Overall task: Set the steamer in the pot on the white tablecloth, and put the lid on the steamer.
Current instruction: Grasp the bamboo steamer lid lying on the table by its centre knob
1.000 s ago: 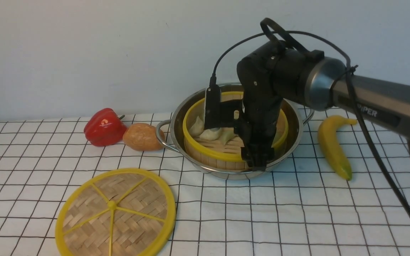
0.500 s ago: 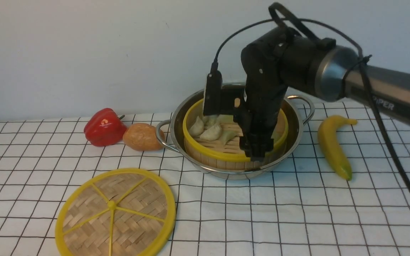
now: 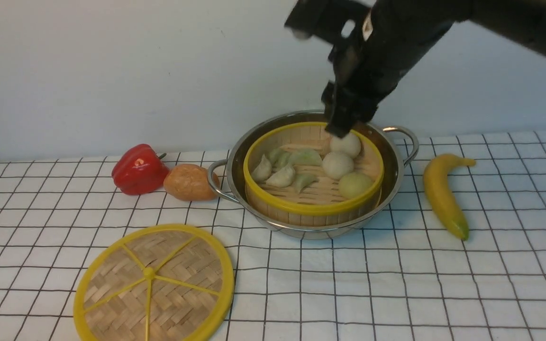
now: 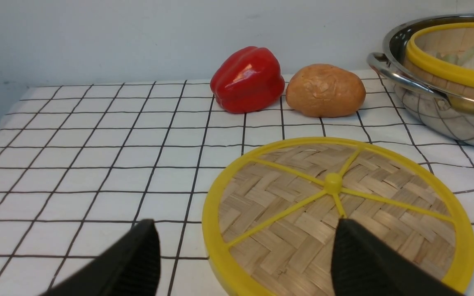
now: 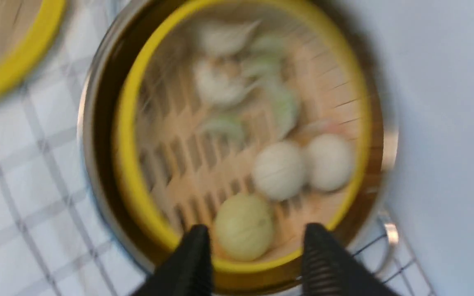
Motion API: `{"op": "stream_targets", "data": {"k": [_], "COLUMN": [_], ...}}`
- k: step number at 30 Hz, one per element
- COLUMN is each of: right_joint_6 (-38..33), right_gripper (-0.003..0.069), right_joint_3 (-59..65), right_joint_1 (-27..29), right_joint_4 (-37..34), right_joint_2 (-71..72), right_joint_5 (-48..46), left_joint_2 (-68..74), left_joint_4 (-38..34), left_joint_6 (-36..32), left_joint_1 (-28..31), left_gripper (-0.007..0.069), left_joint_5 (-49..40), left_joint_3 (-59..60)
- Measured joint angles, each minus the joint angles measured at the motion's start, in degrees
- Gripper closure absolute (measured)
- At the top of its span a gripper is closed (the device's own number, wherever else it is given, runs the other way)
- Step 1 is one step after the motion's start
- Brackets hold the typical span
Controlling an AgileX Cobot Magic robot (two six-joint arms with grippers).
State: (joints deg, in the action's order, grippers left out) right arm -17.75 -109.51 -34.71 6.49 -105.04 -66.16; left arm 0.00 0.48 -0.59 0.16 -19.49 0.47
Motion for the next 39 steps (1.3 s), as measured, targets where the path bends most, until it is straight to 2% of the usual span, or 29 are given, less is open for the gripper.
{"op": "stream_targets", "data": {"k": [1,2,3,4,9,14,18,24,27,30,35,36,37,39], "right_joint_6": [3.68,8.29,11.68,14.15,23.42,25.76,26.02,29.59,35.62,39.90,43.02,43.02,43.08,43.21], "right_gripper": [0.0446,0.0556,0.0622,0.0655,0.0671,0.0671,0.0666,0.0659,0.0652,0.0648,0.0636,0.0636,0.0631,0.0627], "right_joint_3": [0.00,0.00,0.00,0.00,0.00,0.00,0.00,2.18,14.32,25.79,59.78,59.78,68.47,78.31], "right_joint_1": [0.00,0.00,0.00,0.00,0.00,0.04,0.04,0.81,5.06,11.08,27.45,27.91,30.82,34.67], "right_joint_4": [0.48,1.20,1.86,2.70,5.30,8.52,8.46,11.72,12.81,12.32,9.52,9.46,9.41,9.24], "right_joint_2": [1.58,4.86,7.26,9.21,16.43,20.82,22.88,26.13,33.69,40.75,61.23,61.92,66.80,74.37], "right_joint_5": [1.51,3.55,5.09,6.12,7.74,11.13,11.31,2.70,2.08,7.79,30.92,31.84,38.42,47.46], "left_joint_2": [0.00,0.00,0.00,0.00,0.00,0.00,0.00,0.00,0.00,0.00,0.00,0.00,0.00,0.00], "left_joint_4": [0.00,0.00,0.00,0.00,0.00,0.00,0.00,0.00,0.00,0.00,0.00,0.00,0.00,0.00], "left_joint_6": [0.00,0.00,0.00,0.00,0.00,0.00,0.00,0.00,0.00,0.00,0.00,0.00,0.00,0.00], "left_joint_1": [0.00,0.00,0.00,0.00,0.00,0.00,0.00,0.00,0.00,0.00,0.00,0.00,0.00,0.00], "left_gripper": [0.0109,0.0109,0.0109,0.0109,0.0109,0.0109,0.0109,0.0109,0.0109,0.0109,0.0109,0.0109,0.0109,0.0109], "left_joint_5": [0.00,0.00,0.00,0.00,0.00,0.00,0.00,0.00,0.00,0.00,0.00,0.00,0.00,0.00], "left_joint_3": [0.00,0.00,0.00,0.00,0.00,0.00,0.00,0.00,0.00,0.00,0.00,0.00,0.00,0.00]}}
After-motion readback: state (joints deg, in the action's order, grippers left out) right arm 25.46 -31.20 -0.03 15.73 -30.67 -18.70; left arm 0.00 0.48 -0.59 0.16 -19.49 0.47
